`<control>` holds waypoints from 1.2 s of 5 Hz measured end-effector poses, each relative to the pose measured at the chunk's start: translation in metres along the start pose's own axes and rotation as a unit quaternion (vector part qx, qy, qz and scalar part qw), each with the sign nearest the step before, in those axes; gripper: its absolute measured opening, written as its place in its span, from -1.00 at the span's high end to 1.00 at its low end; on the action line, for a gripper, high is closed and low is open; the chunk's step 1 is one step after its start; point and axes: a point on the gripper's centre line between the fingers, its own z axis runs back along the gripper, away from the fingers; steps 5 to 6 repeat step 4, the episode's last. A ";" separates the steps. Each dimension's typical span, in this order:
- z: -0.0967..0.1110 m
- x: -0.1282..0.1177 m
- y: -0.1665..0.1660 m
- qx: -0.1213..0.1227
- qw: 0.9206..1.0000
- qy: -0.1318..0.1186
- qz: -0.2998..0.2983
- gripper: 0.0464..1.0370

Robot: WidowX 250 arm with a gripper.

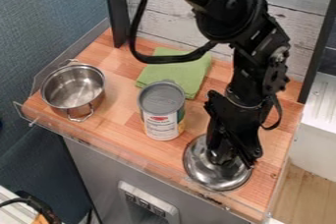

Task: Take the lid off the silver pot on the lower left corner of the table

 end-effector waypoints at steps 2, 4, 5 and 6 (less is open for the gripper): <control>0.014 -0.011 0.005 -0.022 0.998 -0.016 0.050 -0.74; 0.054 -0.032 0.040 -0.050 0.986 -0.038 0.155 -0.95; 0.054 -0.032 0.040 -0.050 0.986 -0.038 0.155 -0.95; 0.054 -0.032 0.040 -0.050 0.986 -0.038 0.155 -0.95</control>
